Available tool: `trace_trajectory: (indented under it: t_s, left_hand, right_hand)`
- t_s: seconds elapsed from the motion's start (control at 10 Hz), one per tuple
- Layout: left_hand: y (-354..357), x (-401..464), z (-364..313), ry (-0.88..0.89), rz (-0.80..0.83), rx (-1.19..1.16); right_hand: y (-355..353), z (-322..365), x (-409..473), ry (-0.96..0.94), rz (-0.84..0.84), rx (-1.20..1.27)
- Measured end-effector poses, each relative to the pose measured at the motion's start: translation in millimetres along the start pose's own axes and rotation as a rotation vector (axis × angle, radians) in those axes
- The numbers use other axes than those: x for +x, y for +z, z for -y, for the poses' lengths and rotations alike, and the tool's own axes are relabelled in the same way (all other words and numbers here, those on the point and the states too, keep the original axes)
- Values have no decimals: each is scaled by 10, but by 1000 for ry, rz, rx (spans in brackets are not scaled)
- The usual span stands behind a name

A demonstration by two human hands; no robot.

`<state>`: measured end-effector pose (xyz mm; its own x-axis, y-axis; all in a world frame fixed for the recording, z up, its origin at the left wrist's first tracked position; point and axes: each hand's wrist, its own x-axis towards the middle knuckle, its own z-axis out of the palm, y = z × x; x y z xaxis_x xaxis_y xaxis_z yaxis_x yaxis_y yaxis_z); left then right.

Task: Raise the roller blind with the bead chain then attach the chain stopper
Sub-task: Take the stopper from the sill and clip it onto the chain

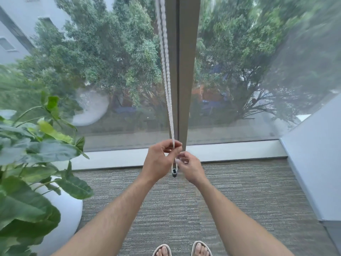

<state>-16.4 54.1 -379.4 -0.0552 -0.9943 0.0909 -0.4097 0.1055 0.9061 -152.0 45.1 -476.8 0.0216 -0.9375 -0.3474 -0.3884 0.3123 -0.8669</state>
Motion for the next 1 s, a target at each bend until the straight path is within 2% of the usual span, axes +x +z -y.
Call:
trace_trajectory:
  t_s: [0.3, 0.6, 0.7, 1.0]
  left_hand:
    - [-489, 341, -1289, 90, -80, -33]
    - [-1164, 618, -2586, 195, -193, -46]
    - [-1394, 706, -2990, 219, -220, -42]
    - [-2006, 987, -4198, 377, -248, -12]
  right_hand:
    - [-753, 1687, -338, -265, -49, 66]
    - [-1294, 3186, -840, -492, -166, -6]
    - [-1477, 3655, -1006, -611, -253, -59]
    - [-2134, 5033, -1454, -894, -618, -429]
